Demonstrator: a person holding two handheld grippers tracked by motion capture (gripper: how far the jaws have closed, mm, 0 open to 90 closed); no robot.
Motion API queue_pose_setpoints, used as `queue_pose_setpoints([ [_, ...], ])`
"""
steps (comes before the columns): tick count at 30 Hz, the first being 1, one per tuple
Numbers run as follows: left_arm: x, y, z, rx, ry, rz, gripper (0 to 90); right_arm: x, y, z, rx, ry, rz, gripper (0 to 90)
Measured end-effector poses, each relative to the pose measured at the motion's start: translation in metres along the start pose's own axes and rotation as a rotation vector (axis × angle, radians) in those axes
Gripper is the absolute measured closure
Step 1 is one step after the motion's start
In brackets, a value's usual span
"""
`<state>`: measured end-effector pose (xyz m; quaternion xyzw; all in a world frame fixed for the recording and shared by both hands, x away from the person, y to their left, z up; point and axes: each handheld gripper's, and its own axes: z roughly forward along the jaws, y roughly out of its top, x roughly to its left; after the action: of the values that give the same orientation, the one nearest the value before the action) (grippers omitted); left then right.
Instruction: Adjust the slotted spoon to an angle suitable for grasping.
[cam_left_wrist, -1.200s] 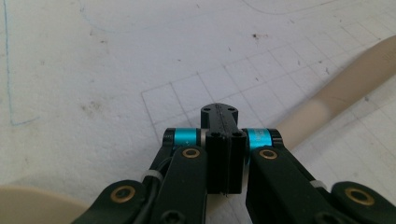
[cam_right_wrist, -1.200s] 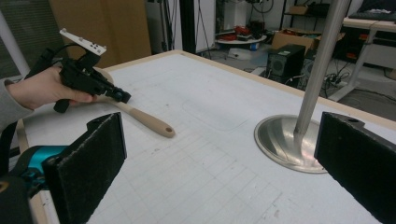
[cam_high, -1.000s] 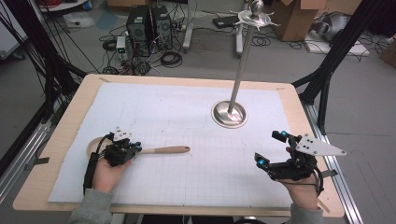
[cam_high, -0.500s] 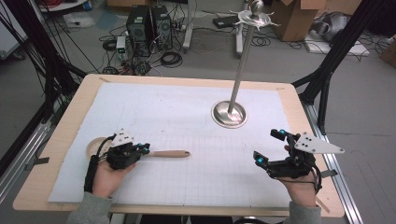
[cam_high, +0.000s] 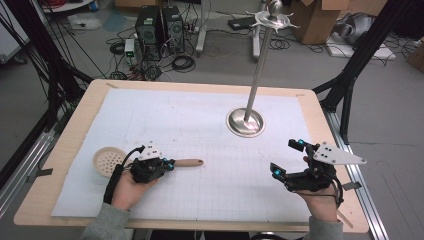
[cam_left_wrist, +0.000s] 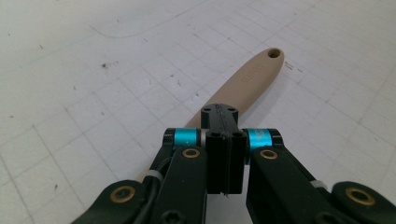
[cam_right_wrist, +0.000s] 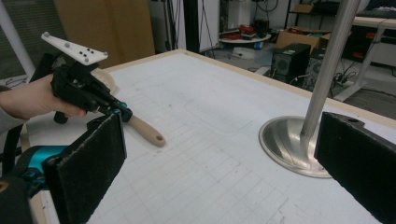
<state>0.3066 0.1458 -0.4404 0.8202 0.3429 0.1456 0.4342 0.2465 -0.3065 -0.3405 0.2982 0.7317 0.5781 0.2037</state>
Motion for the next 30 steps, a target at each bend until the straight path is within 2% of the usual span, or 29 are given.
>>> queue_pose_setpoints([
  [5,0.003,0.002,0.005,-0.006,0.01,-0.008,89.5,0.0,-0.001,-0.002,0.0,-0.007,0.003,1.0],
  [9,0.005,0.005,0.01,-0.002,0.05,0.002,89.5,-0.001,-0.001,-0.003,-0.003,-0.011,0.006,1.0],
  [14,0.01,0.007,0.017,-0.006,0.054,-0.018,89.5,-0.001,-0.001,0.0,0.002,-0.003,0.0,1.0],
  [18,0.012,0.007,0.02,-0.001,0.075,-0.005,89.5,-0.001,-0.002,0.001,0.006,-0.001,0.005,1.0],
  [24,0.012,0.006,0.019,0.014,0.083,-0.007,89.5,0.0,-0.002,0.001,0.009,-0.002,0.008,1.0],
  [28,0.015,0.008,0.008,-0.006,0.065,-0.028,89.4,0.0,-0.002,0.002,0.009,0.001,0.002,1.0],
  [30,0.017,0.01,-0.002,-0.004,0.03,-0.021,89.4,-0.001,-0.002,0.003,0.009,0.004,0.008,1.0],
])
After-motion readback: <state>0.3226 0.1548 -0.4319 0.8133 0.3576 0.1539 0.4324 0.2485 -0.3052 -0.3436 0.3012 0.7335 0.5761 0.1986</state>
